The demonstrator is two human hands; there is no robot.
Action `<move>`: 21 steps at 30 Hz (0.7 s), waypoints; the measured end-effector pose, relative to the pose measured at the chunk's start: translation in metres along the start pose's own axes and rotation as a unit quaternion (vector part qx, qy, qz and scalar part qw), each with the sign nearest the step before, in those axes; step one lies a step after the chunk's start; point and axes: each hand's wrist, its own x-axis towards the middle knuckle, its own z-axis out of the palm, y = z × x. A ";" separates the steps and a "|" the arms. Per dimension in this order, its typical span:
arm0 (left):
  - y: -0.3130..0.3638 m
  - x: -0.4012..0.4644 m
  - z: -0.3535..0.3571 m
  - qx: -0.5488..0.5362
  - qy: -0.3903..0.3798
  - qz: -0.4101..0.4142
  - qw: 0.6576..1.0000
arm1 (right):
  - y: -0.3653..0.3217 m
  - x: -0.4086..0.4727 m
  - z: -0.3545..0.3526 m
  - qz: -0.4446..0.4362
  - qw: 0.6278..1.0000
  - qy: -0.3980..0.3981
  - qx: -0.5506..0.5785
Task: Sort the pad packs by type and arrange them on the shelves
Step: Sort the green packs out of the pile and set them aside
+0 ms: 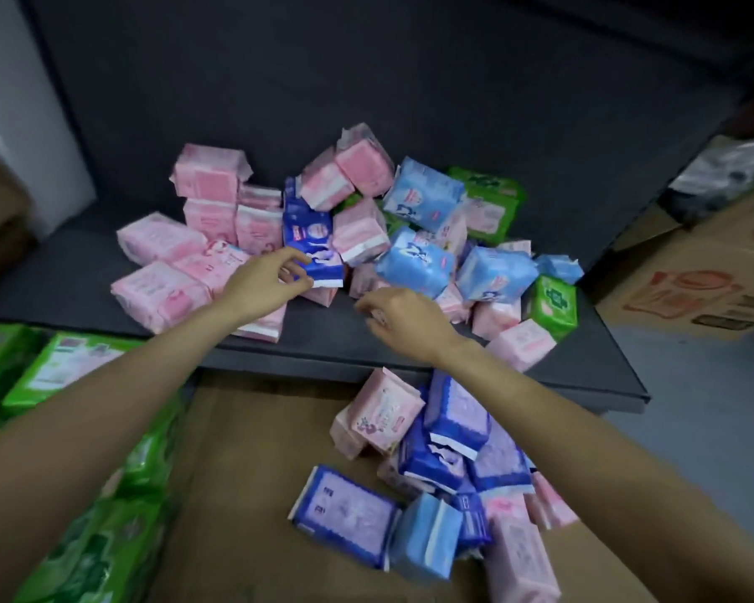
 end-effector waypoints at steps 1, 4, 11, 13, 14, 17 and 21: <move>0.003 0.009 0.006 0.027 -0.008 -0.009 1.000 | 0.011 0.002 0.002 0.012 1.000 0.012 0.002; 0.006 0.037 0.024 0.120 -0.021 -0.021 0.992 | 0.046 0.014 0.006 0.038 0.998 0.039 -0.010; 0.034 0.091 0.090 0.204 0.068 0.067 0.974 | 0.126 0.053 0.007 0.084 0.993 0.058 -0.063; 0.037 0.101 0.104 0.199 0.116 0.050 0.972 | 0.145 0.066 0.012 0.115 0.990 0.035 -0.072; 0.035 0.102 0.106 0.198 0.129 0.031 0.971 | 0.150 0.071 0.015 0.131 0.989 0.017 -0.067; 0.020 0.106 0.105 0.211 0.124 -0.026 0.969 | 0.160 0.076 0.033 0.150 0.988 -0.014 -0.040; -0.005 0.115 0.095 0.240 0.134 -0.101 0.956 | 0.153 0.063 0.041 0.161 0.984 0.073 0.000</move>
